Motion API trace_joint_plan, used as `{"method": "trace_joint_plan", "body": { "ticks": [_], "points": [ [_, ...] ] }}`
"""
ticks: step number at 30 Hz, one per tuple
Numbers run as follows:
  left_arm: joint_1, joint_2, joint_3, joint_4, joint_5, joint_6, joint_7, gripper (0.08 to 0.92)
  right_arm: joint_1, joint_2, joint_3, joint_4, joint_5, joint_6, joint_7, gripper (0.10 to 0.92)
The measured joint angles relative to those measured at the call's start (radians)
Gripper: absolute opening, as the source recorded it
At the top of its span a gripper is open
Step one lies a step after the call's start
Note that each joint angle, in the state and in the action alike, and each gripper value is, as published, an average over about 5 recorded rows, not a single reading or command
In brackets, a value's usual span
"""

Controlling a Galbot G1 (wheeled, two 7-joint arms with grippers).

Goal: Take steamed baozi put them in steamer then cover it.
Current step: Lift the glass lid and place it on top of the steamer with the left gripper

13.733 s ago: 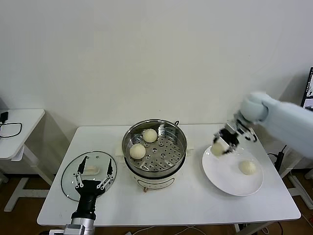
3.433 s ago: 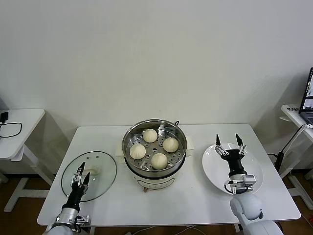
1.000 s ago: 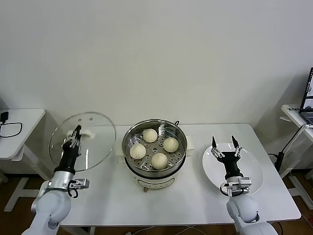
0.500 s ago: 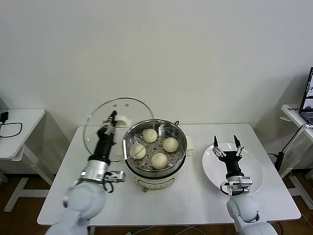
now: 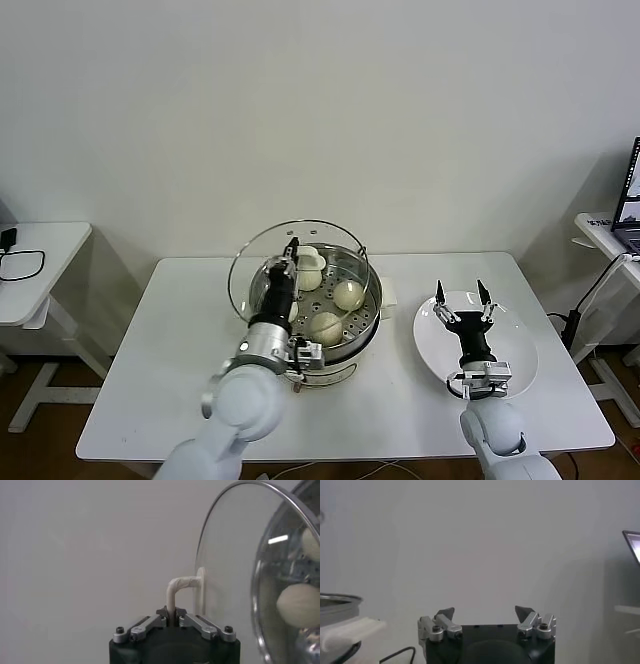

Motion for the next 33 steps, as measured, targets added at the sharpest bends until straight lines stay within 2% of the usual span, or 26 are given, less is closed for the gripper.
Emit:
{"method": "trace_joint_plan", "body": {
  "ticks": [16,33],
  "points": [
    [-0.029,-0.095,0.046,0.116,0.101,0.026,0.039,0.186,0.002,0.006,0.004,-0.014,-0.012,0.000,0.000,0.823],
    [-0.027,-0.135,0.049,0.189,0.130,0.026,0.014,0.186,0.016,0.011,0.000,-0.033,-0.020,0.004,-0.003,0.823]
  ]
}}
